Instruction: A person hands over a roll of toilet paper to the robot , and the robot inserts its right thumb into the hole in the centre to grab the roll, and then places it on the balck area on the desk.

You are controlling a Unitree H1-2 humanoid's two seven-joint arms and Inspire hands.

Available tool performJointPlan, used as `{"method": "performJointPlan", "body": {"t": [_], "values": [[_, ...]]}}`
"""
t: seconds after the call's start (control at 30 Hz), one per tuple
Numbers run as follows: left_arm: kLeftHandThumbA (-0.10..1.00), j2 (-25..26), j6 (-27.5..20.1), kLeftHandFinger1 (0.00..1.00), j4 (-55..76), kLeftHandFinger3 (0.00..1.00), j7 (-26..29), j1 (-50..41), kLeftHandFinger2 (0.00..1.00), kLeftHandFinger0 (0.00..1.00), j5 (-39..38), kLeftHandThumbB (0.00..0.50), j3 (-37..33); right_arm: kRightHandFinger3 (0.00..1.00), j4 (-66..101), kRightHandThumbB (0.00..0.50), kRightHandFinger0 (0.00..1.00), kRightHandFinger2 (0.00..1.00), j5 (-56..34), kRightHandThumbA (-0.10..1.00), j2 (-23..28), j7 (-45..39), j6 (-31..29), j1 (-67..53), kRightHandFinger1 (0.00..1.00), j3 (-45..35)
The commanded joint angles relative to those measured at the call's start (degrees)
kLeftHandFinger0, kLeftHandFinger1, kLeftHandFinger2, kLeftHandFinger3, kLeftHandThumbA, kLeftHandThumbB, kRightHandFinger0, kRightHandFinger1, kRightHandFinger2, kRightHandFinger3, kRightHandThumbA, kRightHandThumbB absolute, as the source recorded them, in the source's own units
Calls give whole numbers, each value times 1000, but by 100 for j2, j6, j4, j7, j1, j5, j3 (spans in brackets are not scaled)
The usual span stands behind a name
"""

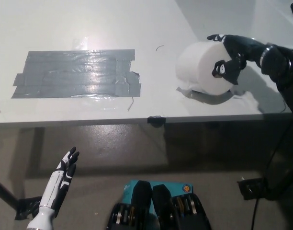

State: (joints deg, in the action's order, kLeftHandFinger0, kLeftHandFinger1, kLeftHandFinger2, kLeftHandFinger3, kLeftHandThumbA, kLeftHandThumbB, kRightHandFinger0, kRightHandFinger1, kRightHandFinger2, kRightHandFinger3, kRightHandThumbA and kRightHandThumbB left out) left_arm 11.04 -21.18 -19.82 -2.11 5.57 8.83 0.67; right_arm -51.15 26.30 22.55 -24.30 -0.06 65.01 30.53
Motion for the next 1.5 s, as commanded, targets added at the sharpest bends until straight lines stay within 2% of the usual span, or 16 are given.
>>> {"method": "performJointPlan", "body": {"t": [0.0,0.13,0.47,0.7,0.8,0.83,0.87,1.07,1.2,1.23,1.3,1.43,1.47], "values": [[1000,117,-45,1000,214,1000,10,56,1000,1000,43,500,-25,1000,421,500,1000,1000,288,511,272,-1852,874,1104,1000,361],[1000,127,-25,1000,240,1000,2,46,1000,1000,31,500,-15,1000,293,500,1000,1000,351,530,225,-2018,934,1216,1000,479],[1000,128,-5,1000,275,1000,-5,45,1000,1000,16,500,-13,1000,-29,494,1000,1000,322,488,144,-2323,1153,1650,1000,478],[1000,112,-74,1000,246,1000,20,39,1000,1000,21,500,-17,1000,-74,500,1000,1000,455,562,184,-2378,1016,1898,1000,551],[1000,117,-64,1000,248,1000,-5,41,1000,1000,-4,500,-20,1000,94,500,1000,1000,308,501,257,-2248,1039,1935,1000,322],[1000,111,-30,1000,265,1000,-12,45,1000,1000,-16,500,-18,1000,52,498,1000,1000,221,440,264,-2262,1035,1985,1000,230],[1000,106,-23,1000,268,1000,0,54,1000,1000,-5,500,-17,1000,9,500,1000,1000,144,447,273,-2245,1021,2042,1000,121],[1000,99,4,1000,301,1000,-2,60,1000,1000,36,500,-42,1000,314,500,1000,1000,331,609,408,-2449,1332,2180,1000,79],[1000,116,9,1000,321,1000,-18,132,1000,1000,22,500,-46,1000,1014,500,1000,1000,63,713,669,-2401,1572,2027,1000,-325],[1000,120,47,1000,322,1000,-6,188,1000,1000,25,500,-35,1000,1419,493,1000,1000,-99,807,807,-2331,1570,1922,1000,-583],[1000,138,93,1000,326,1000,-3,260,1000,1000,28,500,-22,1000,2106,446,1000,1000,-213,960,1014,-2219,1523,1719,1000,-919],[1000,162,15,1000,233,1000,-5,416,1000,1000,6,500,-13,1000,3551,433,1000,1000,-500,1000,1268,-1809,1701,1123,1000,-1811],[1000,159,39,1000,234,1000,-21,445,1000,1000,-5,500,-19,1000,4001,403,1000,1000,-593,1000,1319,-1777,1795,919,1000,-2069]]}}
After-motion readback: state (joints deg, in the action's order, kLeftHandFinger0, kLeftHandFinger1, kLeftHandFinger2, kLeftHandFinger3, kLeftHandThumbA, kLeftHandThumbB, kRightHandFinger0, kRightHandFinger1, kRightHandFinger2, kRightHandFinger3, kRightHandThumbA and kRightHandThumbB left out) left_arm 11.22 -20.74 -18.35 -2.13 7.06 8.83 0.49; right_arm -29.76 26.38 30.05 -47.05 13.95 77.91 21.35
